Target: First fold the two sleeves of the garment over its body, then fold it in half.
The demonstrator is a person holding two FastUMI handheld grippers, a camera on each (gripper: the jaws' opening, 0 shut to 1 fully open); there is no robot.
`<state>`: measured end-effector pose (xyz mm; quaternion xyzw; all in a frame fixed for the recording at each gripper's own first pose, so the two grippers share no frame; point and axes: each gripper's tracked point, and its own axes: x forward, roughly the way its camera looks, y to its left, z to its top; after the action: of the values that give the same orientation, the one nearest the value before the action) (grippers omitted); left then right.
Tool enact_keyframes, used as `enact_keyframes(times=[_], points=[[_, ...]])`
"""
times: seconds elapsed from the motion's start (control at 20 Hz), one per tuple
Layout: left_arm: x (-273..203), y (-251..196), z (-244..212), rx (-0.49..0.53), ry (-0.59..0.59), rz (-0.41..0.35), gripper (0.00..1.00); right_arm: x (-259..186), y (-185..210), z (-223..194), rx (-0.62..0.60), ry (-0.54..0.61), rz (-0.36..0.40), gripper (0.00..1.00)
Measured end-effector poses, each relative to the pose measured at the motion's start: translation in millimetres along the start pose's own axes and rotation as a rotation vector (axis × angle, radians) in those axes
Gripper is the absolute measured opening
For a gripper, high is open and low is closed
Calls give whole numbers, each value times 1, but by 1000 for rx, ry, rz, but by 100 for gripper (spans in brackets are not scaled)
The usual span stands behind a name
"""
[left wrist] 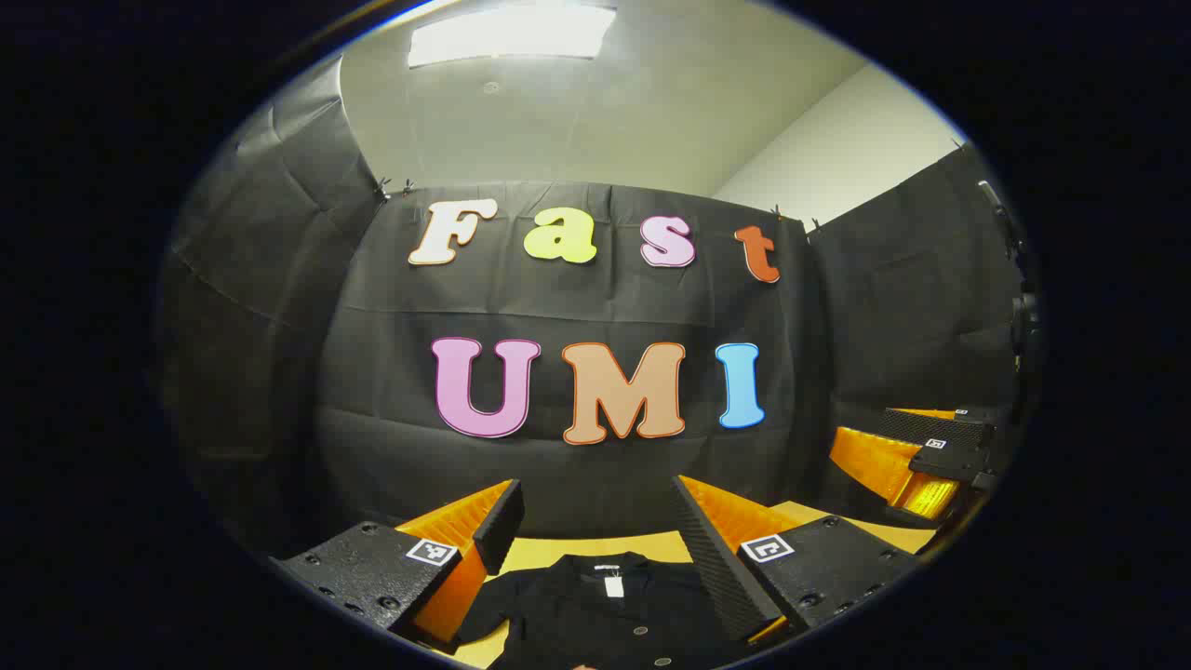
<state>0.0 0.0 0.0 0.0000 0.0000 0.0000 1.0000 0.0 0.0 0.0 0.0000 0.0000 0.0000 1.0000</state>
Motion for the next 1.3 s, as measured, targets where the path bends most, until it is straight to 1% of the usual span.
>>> enact_keyframes(times=[0.05, 0.2, 0.25, 0.3, 0.55, 0.6, 0.7, 0.75, 0.85, 0.9, 0.95, 1.0, 1.05, 1.1, 1.15, 1.2, 1.25, 1.3], points=[[-1, -2, 0, 3, 2, 2, 97, -1, -2, -2, -1, 2, 3, 99], [-4, -6, -2, -11, 17, 3, 97, -2, -3, -4, -6, 10, 9, 97], [-4, -7, -3, -14, 24, 4, 94, -2, -3, -4, -5, 9, 11, 97], [-4, -7, -3, -14, 26, 7, 97, -2, -3, -3, -5, 9, 12, 97], [-2, -2, 2, 9, 22, 19, 97, -3, -2, -1, -1, -2, 25, 97], [-3, -2, 3, 13, 19, 19, 94, -3, -3, 0, -3, -5, 25, 97], [-5, 1, 6, 21, 12, 28, 94, -3, -1, 0, -7, -6, 29, 97], [-4, 3, 6, 23, 8, 33, 97, -3, 0, -2, -10, -4, 30, 97], [-6, 4, 8, 23, 3, 36, 97, -2, 0, -1, -8, -5, 31, 97], [-5, 5, 7, 23, 5, 39, 94, -2, 1, -1, -6, -6, 32, 97], [-5, 6, 6, 22, 6, 41, 94, -2, 2, -1, -6, -6, 32, 97], [-5, 5, 6, 21, 8, 40, 97, -2, 2, 0, -6, -5, 33, 97], [-6, 5, 6, 20, 10, 39, 97, -1, 3, -1, -9, -4, 34, 97], [-5, 6, 5, 21, 10, 39, 94, -1, 3, -1, -11, -4, 32, 97], [-4, 5, 5, 22, 10, 37, 97, -1, 3, -2, -14, -3, 31, 97], [-3, 6, 6, 22, 9, 37, 94, -1, 3, -3, -14, -3, 31, 97], [-3, 5, 6, 21, 7, 34, 94, 0, 4, -3, -15, -3, 30, 97], [-5, 4, 5, 21, 8, 33, 97, 0, 3, -2, -16, -2, 28, 97]])
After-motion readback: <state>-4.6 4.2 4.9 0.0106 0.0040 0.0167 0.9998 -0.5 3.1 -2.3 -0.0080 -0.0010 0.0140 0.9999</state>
